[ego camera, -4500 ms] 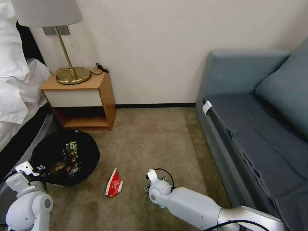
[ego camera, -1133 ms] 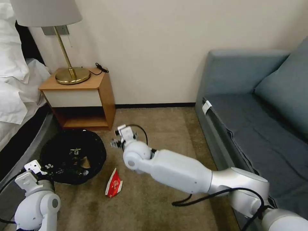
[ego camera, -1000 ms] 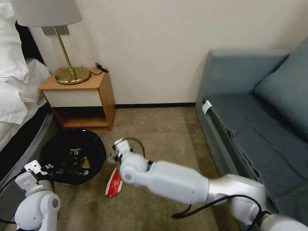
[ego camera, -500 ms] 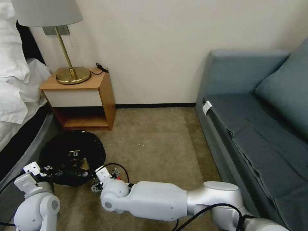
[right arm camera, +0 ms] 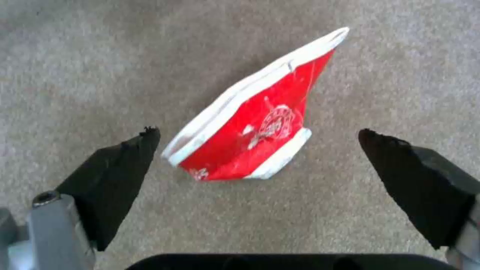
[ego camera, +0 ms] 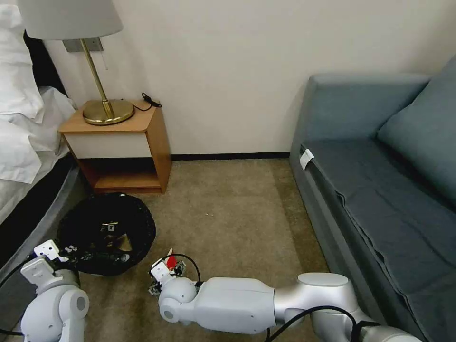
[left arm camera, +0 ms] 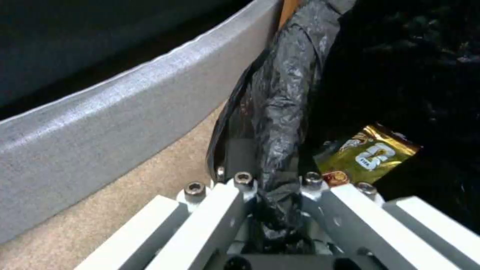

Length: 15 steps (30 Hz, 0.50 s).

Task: Pick up the trash bin, then pick up the garbage on the floor and place it into the trash bin.

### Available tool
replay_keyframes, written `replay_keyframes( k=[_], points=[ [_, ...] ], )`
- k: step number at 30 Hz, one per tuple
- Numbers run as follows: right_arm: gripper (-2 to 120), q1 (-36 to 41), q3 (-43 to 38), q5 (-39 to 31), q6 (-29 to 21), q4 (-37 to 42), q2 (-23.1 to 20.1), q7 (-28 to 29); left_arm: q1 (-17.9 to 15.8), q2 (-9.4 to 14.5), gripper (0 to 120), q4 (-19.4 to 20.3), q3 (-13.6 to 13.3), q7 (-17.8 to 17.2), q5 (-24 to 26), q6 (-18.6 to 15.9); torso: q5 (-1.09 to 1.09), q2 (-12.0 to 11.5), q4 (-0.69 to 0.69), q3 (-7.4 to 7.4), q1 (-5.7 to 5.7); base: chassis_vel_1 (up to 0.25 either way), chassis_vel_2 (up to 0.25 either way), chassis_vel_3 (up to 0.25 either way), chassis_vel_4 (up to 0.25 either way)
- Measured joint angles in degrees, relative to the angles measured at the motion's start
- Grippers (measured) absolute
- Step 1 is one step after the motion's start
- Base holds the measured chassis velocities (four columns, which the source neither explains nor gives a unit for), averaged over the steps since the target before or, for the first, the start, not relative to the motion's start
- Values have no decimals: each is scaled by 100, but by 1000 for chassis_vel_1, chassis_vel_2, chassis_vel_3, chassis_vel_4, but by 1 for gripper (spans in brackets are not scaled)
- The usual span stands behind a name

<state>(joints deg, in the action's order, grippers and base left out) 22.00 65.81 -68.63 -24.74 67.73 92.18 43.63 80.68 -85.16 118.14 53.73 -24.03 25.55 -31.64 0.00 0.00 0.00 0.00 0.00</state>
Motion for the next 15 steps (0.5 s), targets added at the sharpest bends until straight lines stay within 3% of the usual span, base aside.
replay_keyframes(
  k=[8,15],
  points=[
    [100,50,107,-42,163,-52,-2,-160,23,-13,2,4,9,1,-6,15,0,0,1,0,0,0,0,0,0],
    [100,67,294,214,661,-306,-4,-773,59,-36,2,13,14,9,-28,55,0,1,1,0,0,0,0,0,0]
  ],
)
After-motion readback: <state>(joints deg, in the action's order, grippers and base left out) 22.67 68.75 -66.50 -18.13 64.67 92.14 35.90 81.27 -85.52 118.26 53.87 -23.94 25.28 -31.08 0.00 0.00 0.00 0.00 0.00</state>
